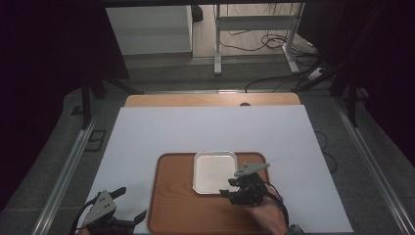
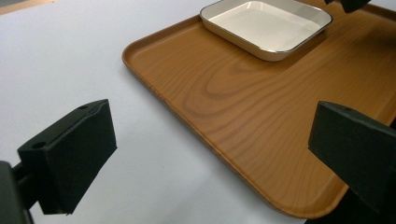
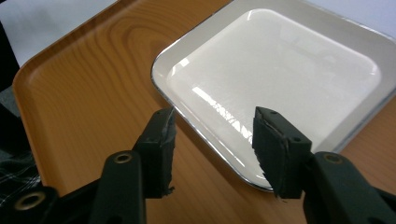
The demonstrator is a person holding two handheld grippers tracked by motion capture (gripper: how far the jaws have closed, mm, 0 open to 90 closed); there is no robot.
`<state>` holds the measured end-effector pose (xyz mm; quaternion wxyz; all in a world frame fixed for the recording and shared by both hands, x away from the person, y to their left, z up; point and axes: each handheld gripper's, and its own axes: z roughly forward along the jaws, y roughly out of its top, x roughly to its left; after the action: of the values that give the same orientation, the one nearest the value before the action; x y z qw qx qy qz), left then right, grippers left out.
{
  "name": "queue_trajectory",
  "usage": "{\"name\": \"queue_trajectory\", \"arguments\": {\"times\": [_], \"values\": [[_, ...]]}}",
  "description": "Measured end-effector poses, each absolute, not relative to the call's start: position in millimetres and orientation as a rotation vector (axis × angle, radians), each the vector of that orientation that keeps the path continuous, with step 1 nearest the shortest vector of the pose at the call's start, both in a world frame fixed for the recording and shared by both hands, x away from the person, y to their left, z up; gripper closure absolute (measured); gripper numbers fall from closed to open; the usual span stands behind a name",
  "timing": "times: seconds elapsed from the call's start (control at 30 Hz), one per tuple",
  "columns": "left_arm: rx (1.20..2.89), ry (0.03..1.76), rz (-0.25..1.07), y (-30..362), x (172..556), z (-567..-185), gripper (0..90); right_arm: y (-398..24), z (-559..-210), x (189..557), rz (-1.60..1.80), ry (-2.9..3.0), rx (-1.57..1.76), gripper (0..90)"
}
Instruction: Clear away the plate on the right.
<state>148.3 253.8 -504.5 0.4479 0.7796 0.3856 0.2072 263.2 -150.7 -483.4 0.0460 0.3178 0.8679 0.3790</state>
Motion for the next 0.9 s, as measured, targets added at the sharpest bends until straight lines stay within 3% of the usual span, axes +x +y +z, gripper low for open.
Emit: {"name": "queue_trajectory", "arguments": {"times": [0.9], "values": [[1.926,0.959,0.512,254,149,-505,0.4,-181,-465,265,1.228,2.534,0.999,29.9]]}}
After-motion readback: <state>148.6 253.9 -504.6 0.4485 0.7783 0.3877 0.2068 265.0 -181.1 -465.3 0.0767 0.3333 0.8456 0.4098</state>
